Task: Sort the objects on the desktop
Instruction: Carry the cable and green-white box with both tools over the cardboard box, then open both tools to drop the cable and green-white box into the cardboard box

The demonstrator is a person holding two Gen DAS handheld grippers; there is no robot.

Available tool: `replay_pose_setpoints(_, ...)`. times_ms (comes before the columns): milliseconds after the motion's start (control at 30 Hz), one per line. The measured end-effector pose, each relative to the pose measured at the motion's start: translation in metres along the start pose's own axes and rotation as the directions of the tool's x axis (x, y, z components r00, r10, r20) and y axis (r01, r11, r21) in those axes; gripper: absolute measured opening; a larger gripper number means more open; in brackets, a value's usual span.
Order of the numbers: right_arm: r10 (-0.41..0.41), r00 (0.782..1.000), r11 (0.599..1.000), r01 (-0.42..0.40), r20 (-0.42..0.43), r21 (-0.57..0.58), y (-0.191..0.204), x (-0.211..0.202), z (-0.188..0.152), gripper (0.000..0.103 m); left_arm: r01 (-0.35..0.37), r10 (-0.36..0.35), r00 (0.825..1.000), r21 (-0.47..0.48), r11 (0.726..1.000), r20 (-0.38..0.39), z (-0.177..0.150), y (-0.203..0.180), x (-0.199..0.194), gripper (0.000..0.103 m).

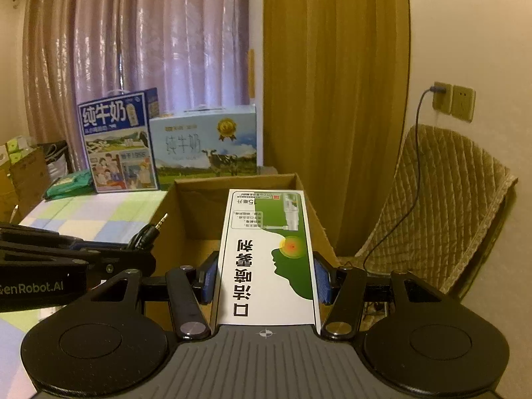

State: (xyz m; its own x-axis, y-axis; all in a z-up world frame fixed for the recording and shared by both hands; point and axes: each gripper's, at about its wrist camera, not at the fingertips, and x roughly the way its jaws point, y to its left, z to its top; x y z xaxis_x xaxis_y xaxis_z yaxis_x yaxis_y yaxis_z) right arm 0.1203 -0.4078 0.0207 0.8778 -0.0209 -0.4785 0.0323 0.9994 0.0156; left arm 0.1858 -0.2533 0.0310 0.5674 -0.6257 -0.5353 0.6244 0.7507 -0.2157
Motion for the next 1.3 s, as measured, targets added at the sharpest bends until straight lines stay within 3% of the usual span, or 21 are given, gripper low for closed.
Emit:
replay_pose_setpoints(233,-0.005,1.0,1.0,0.006,-0.025,0.024,-0.01,0.017,-0.005,0.052,-0.014,0.014,0.999,-0.014,1.0,-0.037,-0.005,0.007,0.025,0.012)
replay_pose_setpoints(333,-0.004,0.999,1.0,0.005,-0.036,0.029,-0.011,0.02,-0.007,0.052,-0.027,0.027,0.999,-0.014,1.0,-0.02,-0.005,0.01,0.025,0.016)
replay_pose_setpoints(833,0.057,0.997,0.997,-0.054,-0.056,0.061,-0.006,0.029,-0.007,0.053,-0.074,0.077,0.996,-0.066,0.995,0.041,-0.012,0.032,-0.019,0.02)
replay_pose_setpoints(967,0.048,0.998,0.997,-0.046,-0.034,0.061,-0.003,0.022,-0.004,0.065,-0.092,0.096,0.994,-0.083,0.992,0.043,-0.017,0.038,-0.029,0.027)
replay_pose_setpoints(1300,0.044,0.999,0.996,-0.043,-0.015,0.081,0.004,-0.013,-0.017,0.072,-0.158,0.161,0.987,-0.137,0.978,0.013,-0.048,0.06,-0.062,0.038)
